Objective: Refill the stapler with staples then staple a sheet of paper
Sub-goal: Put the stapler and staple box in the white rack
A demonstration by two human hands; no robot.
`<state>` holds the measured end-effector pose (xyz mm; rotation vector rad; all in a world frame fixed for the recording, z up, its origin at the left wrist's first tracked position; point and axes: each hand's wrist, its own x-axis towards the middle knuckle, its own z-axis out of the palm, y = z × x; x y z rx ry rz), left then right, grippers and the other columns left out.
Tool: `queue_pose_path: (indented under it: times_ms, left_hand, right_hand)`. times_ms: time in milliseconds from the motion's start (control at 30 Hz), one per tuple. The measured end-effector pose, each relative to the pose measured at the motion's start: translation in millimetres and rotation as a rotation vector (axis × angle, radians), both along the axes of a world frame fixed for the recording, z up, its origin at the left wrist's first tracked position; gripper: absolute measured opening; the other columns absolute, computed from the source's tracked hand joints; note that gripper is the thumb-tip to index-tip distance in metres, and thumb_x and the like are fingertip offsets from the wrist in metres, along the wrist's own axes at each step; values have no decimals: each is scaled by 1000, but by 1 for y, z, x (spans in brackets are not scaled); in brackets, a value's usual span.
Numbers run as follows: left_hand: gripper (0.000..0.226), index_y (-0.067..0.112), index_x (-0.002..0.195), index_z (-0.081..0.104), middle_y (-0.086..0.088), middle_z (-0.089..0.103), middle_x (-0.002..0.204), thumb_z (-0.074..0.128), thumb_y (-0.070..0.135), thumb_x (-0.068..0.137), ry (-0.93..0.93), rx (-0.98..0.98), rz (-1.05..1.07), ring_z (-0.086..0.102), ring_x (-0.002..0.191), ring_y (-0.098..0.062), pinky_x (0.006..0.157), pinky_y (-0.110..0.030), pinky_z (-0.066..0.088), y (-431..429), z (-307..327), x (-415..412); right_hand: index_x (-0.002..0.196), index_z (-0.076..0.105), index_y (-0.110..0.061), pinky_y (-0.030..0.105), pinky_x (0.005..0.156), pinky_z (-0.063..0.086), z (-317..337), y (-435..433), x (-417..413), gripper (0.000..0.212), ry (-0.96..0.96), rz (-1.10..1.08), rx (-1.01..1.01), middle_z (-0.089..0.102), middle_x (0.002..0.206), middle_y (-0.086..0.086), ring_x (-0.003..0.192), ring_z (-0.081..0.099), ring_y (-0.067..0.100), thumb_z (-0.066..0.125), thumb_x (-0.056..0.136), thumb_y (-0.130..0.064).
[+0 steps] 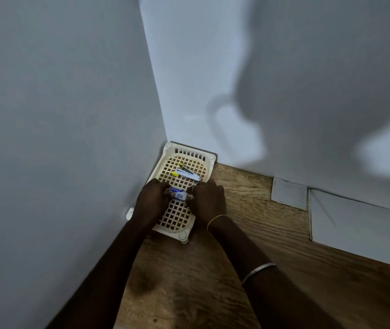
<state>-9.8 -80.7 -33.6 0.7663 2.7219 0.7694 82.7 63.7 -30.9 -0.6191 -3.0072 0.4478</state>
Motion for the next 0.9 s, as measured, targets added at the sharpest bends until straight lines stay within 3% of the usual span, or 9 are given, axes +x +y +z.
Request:
queue_pose_path:
  times_ms: [467, 733, 900]
  left_hand:
    - [27, 13, 120, 74, -11, 73, 118, 62, 19, 96, -20, -12, 27, 70, 104, -27, 95, -37, 54, 3, -2, -2]
    - [27, 12, 120, 74, -10, 76, 115, 65, 20, 96, -61, 44, 66, 72, 103, -25, 97, -39, 55, 0, -3, -2]
    - [26, 12, 118, 74, -9, 76, 115, 66, 20, 95, -81, 77, 85, 72, 101, -24, 96, -37, 55, 0, -3, -1]
  right_hand:
    - [97, 74, -26, 41, 86, 43, -2, -5, 0, 22, 47, -6, 23, 71, 107, -2, 104, 58, 24, 58, 88, -37]
    - [97, 76, -23, 41, 81, 47, -5, -12, 4, 17, 172, -55, -4, 73, 91, 8, 91, 64, 29, 71, 82, -28]
    - [102, 75, -20, 40, 88, 47, -8, -14, 2, 19, 149, -8, 26, 75, 100, 7, 99, 65, 27, 69, 85, -27]
